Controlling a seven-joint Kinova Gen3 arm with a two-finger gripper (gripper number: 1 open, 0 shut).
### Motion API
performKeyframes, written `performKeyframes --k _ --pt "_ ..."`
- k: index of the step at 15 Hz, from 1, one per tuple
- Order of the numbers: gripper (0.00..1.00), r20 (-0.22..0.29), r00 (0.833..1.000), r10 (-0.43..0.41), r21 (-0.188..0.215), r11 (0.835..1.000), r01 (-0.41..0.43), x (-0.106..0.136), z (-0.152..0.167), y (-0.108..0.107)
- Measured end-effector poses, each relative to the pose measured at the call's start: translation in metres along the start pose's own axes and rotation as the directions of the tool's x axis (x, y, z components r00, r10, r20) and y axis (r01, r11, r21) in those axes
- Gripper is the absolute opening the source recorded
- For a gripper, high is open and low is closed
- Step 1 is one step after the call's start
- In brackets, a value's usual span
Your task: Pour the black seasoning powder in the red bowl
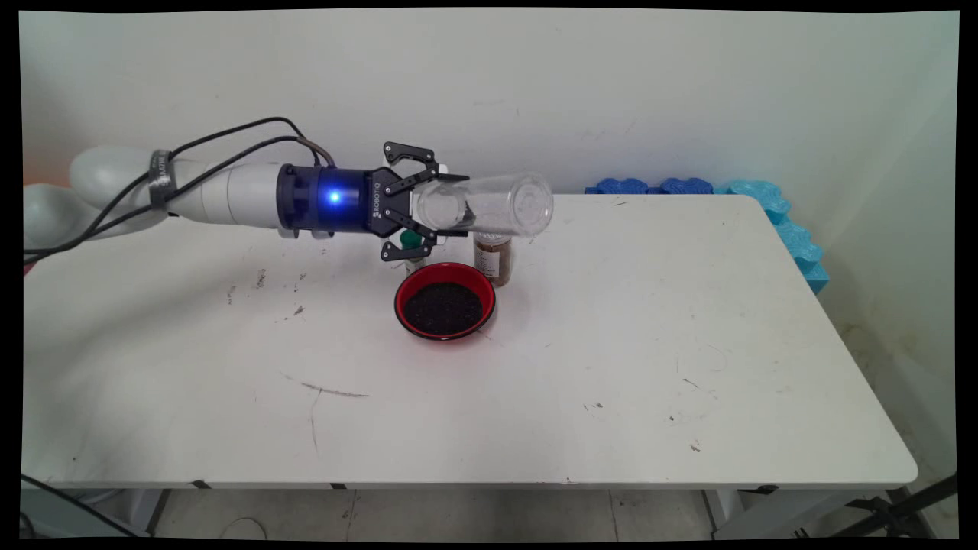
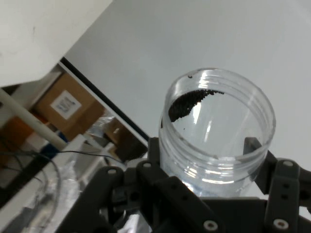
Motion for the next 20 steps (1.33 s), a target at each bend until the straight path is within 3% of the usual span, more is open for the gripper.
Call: performKeyframes --k 6,11,16,20 --pt "0.0 0.021 0.979 0.205 0.045 0.978 -0.206 -0.003 0.001 0.002" --pt "0.0 0.028 0.934 0.355 0.062 0.932 -0.357 -0.004 0.004 0.008" --pt "0.0 0.044 0.85 0.525 0.06 0.848 -0.527 -0.01 0.008 0.018" --pt "0.0 0.058 0.766 0.64 0.062 0.764 -0.643 -0.015 0.01 0.024"
